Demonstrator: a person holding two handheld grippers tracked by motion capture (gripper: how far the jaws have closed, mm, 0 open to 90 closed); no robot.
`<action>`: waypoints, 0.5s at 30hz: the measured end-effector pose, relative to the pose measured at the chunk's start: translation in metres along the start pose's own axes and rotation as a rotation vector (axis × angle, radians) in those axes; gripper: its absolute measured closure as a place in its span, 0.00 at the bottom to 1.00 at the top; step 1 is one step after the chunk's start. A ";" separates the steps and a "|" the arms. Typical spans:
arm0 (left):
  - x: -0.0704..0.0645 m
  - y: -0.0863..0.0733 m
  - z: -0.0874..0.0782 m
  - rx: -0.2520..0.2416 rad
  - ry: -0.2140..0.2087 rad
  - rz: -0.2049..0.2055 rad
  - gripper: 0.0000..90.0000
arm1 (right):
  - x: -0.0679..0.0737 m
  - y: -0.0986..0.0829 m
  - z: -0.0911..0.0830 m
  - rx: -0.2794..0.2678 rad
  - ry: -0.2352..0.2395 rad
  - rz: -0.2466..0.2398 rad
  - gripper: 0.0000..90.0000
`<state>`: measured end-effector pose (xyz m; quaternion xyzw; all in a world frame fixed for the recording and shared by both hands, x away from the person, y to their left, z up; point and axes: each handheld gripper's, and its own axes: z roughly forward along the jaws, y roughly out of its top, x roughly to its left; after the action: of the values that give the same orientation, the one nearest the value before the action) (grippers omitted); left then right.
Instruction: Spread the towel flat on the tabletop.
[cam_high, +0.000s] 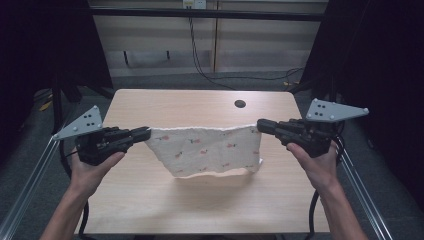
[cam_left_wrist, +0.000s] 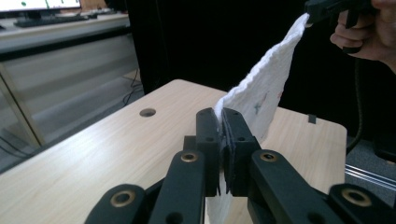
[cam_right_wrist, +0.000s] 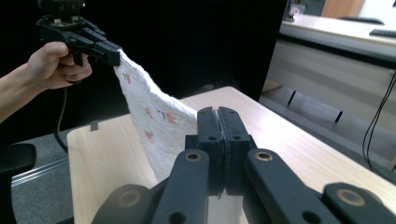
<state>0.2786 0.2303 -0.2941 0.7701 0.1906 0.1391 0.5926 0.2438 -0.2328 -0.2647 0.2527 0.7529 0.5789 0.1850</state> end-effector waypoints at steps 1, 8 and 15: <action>-0.003 0.002 -0.003 -0.002 0.000 0.011 0.96 | 0.000 0.000 0.000 0.000 0.000 0.000 0.99; -0.020 0.003 -0.002 0.008 -0.011 0.040 0.96 | 0.015 -0.005 -0.013 -0.010 0.019 -0.011 0.99; 0.003 -0.030 0.031 0.072 -0.016 -0.040 0.96 | -0.004 -0.045 0.002 0.061 -0.014 0.062 0.99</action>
<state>0.2914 0.2116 -0.3312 0.7882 0.2061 0.1142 0.5685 0.2408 -0.2432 -0.3083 0.2854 0.7606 0.5595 0.1643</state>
